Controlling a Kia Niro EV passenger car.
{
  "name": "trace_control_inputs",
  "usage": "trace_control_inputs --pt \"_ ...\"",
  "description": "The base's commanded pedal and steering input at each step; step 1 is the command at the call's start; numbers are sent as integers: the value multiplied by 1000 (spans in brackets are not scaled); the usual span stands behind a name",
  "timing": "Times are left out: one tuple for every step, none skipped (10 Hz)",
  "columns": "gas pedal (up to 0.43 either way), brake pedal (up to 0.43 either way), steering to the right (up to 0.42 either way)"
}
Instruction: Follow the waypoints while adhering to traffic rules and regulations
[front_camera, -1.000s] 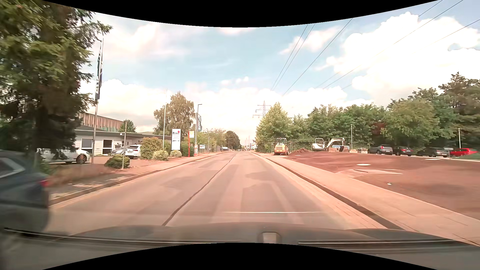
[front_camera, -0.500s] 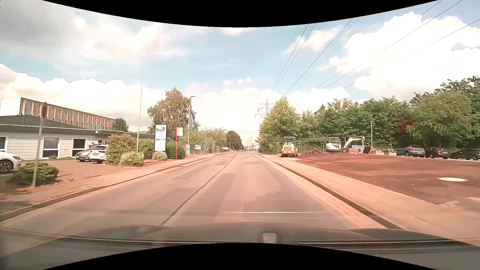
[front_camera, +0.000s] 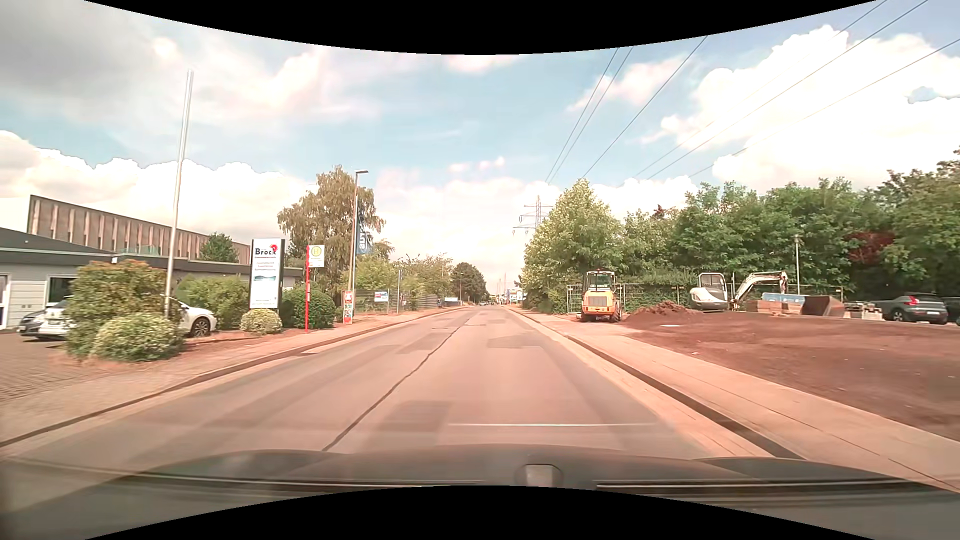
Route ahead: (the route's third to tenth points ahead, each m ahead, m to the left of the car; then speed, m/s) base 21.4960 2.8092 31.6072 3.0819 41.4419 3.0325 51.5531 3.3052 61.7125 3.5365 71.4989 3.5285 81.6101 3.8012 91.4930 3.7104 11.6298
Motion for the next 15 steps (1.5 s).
trace_control_inputs --pt "169 0 -6" --pt "169 0 -6" --pt "169 0 -7" --pt "169 0 -8" --pt "169 0 -8" --pt "169 0 -8" --pt "169 0 -8" --pt "169 0 -9" --pt "169 0 -8" --pt "169 0 -6" --pt "169 0 -5" --pt "169 0 -4" --pt "169 0 -4" --pt "169 0 -4" --pt "169 0 -4"
